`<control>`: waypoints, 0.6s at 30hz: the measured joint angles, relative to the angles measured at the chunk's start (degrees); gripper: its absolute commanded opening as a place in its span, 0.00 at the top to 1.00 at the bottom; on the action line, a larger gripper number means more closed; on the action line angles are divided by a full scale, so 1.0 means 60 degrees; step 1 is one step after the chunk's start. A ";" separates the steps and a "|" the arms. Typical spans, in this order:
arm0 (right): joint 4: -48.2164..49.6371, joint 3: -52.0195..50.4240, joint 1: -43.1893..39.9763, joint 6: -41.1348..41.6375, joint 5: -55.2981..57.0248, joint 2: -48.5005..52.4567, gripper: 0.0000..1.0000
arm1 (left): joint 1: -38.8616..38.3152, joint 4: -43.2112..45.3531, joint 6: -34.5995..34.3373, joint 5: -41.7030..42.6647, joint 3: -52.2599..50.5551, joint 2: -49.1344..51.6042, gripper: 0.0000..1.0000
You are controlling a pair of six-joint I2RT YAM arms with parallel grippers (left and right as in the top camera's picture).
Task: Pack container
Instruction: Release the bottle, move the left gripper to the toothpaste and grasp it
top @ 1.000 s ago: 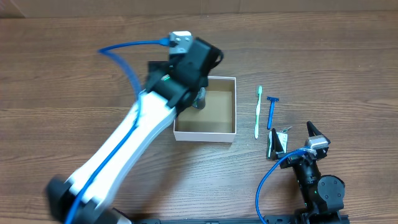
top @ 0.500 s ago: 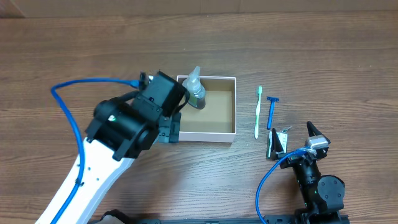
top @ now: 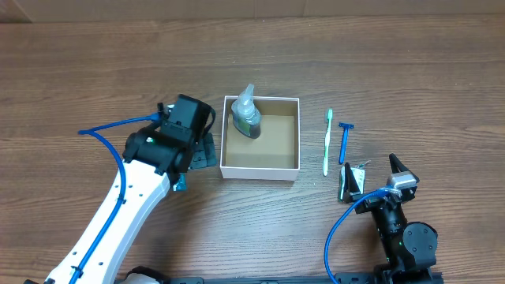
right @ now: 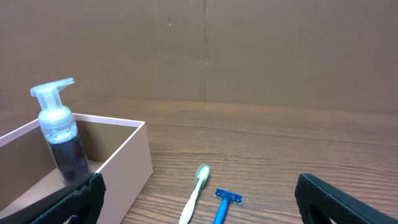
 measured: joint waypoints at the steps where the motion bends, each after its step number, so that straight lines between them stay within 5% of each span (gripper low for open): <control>1: 0.0004 0.0000 -0.0004 0.0004 0.0004 0.0000 0.00 | 0.0124 0.0393 0.0138 0.0011 -0.0157 -0.0018 0.00; 18: -0.0004 0.0000 -0.0004 0.0000 0.0000 -0.0007 0.00 | 0.1934 0.6739 0.2903 0.0889 -0.5034 -0.0047 0.00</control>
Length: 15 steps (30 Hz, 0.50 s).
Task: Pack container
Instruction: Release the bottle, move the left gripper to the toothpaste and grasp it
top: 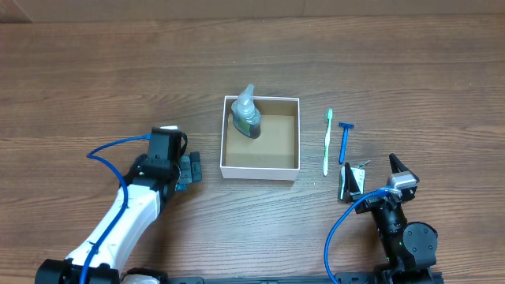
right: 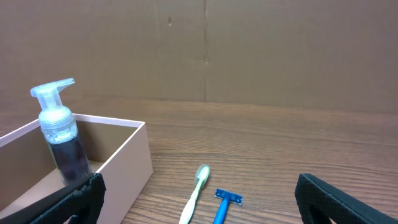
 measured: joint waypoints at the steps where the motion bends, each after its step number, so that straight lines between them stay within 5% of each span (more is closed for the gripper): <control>1: 0.0004 0.0000 0.0000 0.0004 0.0000 0.0000 0.00 | 0.0000 0.0288 0.0062 0.0007 -0.0178 0.0000 0.00; 15: 0.0004 0.0000 0.0000 0.0004 0.0000 0.0000 0.00 | 0.0018 0.2517 0.0648 0.0208 -0.0637 0.1479 0.01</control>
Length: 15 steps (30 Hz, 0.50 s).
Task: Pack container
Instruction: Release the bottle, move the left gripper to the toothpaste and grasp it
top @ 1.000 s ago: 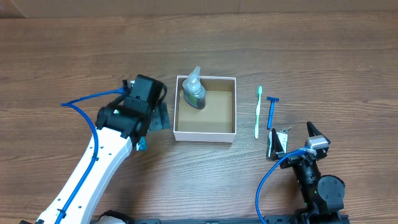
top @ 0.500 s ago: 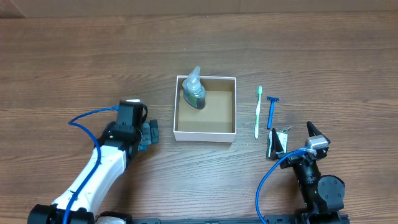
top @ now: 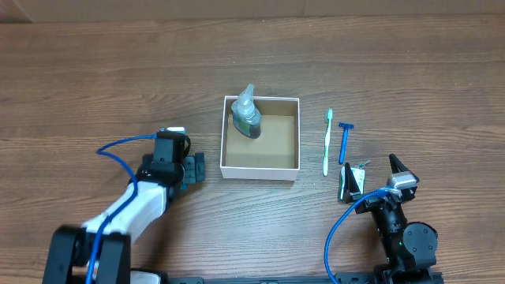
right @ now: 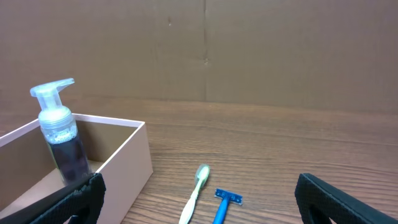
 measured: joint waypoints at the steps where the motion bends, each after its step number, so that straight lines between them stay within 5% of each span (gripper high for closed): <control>1: 0.0004 0.0000 0.0000 0.0000 0.0000 0.0000 0.00 | 0.0004 0.0095 -0.0007 0.0011 0.0044 0.0084 0.03; 9: -0.0004 0.0000 0.0000 0.0000 0.0000 0.0000 0.00 | 0.0022 0.0219 0.0025 0.0007 0.0124 0.0237 0.63; 15: 0.0004 0.0000 0.0004 -0.0004 0.0000 0.0000 0.00 | 0.0022 -0.0222 0.0066 -0.0073 0.0321 0.0273 0.80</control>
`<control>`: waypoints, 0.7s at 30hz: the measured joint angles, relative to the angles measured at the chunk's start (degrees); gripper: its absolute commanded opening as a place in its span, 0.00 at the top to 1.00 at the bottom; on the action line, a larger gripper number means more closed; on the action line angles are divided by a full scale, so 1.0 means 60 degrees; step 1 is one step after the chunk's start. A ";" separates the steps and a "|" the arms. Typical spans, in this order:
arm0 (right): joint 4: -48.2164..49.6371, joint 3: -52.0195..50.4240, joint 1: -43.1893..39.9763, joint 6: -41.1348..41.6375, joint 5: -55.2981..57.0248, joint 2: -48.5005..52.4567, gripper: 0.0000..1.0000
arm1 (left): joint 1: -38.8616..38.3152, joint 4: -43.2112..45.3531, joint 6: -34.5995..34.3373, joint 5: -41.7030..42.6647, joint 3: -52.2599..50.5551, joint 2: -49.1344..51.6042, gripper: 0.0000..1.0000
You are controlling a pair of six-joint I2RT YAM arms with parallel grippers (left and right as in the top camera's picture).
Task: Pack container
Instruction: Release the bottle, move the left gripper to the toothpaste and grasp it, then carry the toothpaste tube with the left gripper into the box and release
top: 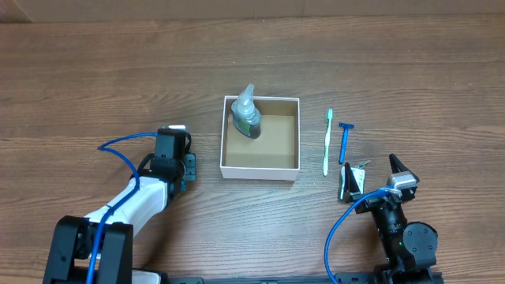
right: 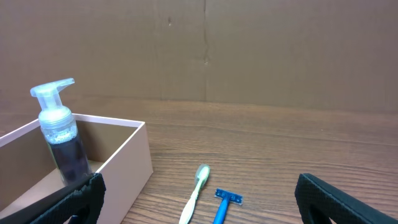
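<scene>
A white open box (top: 260, 169) stands mid-table, with a clear pump bottle (top: 245, 112) upright in its back left corner. To the right of the box a pale green toothbrush (top: 328, 142) and a blue razor (top: 344, 142) lie side by side on the table. My right gripper (top: 368, 164) rests open just in front of them, holding nothing. In the right wrist view the bottle (right: 59, 134), the toothbrush (right: 196, 194) and the razor (right: 224, 204) show between the spread fingers (right: 81, 200). My left gripper (top: 188, 166) sits left of the box, apart from it; how its jaws stand is unclear.
The brown wooden table (top: 410, 71) runs all round the box. A brown cardboard wall (right: 249, 50) closes the far side. Blue cables loop from both arms near the front edge.
My left arm has folded back a little further, and its gripper sits slightly farther left of the box. The right arm, the bottle, the toothbrush and the razor have not moved.
My left gripper was first close against the box's left wall, with the bottle standing inside. Then it was drawn back to the left front of the box, then lower and nearer its base, where it is folded now. The right arm stayed still throughout.
</scene>
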 measured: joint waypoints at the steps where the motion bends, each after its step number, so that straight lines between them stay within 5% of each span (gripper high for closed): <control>1: 0.0004 0.0000 -0.0004 0.0004 0.0000 0.0000 0.00 | 0.0000 -0.0120 0.0018 -0.0007 0.0062 0.0018 0.82; 10: 0.0000 0.0000 -0.0004 0.0000 -0.0004 0.0000 0.00 | 0.0000 -0.1133 0.0011 -0.0106 0.0670 0.0146 0.84; 21: 0.0004 0.0000 0.0000 0.0000 -0.0004 0.0000 0.00 | 0.0004 -0.4590 -0.0113 -0.0109 0.3282 0.0244 0.79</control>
